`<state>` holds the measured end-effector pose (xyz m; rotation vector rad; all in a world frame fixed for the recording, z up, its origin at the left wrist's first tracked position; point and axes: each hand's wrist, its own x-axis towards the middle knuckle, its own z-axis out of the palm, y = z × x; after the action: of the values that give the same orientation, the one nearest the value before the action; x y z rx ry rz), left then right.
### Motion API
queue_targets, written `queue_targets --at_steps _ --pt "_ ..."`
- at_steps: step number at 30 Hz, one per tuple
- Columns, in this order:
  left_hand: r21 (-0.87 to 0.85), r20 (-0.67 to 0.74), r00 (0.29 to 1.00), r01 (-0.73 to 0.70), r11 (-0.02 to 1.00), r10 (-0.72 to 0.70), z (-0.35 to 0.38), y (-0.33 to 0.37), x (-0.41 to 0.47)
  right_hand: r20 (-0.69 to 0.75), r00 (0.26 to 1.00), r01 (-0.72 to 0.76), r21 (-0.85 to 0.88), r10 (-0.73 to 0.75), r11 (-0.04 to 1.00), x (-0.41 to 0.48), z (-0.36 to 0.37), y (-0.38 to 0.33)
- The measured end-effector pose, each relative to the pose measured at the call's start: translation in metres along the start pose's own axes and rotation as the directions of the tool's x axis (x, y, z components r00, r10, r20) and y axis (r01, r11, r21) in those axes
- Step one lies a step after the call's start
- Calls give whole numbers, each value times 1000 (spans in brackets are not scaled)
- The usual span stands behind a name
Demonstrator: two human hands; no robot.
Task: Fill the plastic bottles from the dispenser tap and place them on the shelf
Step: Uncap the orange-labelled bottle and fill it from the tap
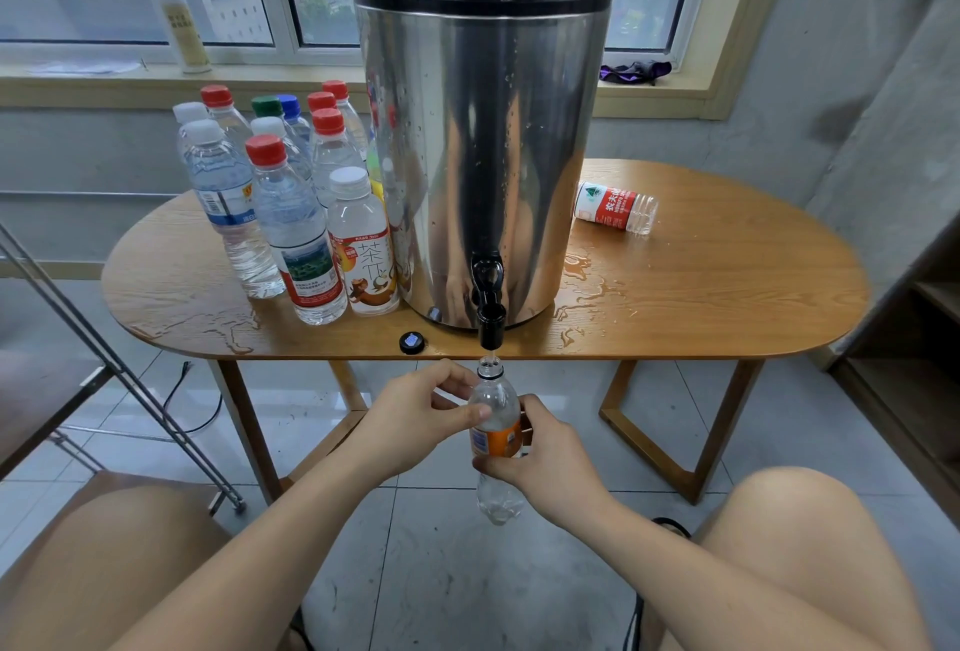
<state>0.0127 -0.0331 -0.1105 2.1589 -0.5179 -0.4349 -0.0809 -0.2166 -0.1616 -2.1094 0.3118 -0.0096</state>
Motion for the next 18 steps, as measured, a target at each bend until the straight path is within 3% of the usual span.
queue_targets --at_steps 14,18 --pt "29 11 1000 -11 1000 11 -4 3 -1 -1 1000 -8 -12 8 1000 0 1 0" --pt "-16 -72 995 -65 998 64 -20 10 -4 -26 1000 7 -6 -8 1000 1 0 2"
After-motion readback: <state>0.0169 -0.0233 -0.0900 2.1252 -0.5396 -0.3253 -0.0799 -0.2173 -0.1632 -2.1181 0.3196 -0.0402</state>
